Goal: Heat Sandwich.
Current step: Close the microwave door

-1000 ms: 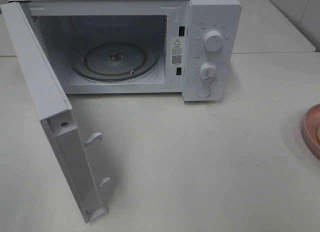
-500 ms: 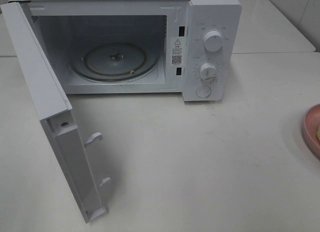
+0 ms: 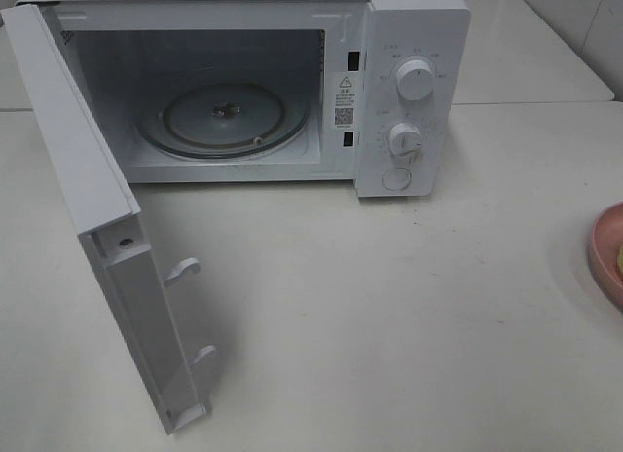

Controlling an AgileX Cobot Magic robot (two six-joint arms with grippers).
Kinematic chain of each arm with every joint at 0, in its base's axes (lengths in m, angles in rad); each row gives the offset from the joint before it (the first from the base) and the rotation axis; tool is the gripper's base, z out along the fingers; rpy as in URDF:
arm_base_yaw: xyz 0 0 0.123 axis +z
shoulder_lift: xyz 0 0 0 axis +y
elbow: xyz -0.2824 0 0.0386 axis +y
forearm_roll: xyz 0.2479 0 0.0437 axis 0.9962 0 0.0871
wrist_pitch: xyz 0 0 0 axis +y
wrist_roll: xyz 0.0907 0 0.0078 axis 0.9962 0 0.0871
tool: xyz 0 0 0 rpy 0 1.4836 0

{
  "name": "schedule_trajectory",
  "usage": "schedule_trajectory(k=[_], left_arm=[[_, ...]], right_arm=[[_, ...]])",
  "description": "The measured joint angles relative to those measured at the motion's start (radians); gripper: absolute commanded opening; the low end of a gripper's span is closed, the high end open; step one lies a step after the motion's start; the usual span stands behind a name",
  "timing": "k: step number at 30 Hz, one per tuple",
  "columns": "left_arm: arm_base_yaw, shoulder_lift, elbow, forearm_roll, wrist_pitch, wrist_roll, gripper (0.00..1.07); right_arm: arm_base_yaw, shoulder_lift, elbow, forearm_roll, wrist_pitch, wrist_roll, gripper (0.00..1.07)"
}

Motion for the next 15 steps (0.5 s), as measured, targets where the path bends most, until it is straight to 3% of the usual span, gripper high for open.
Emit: schedule_trajectory(k=[15], left_arm=[[0.0,0.0,0.0,0.0,0.0,0.0,1.01]], right_arm=[[0.0,0.0,0.0,0.0,-0.001,0.0,0.76]])
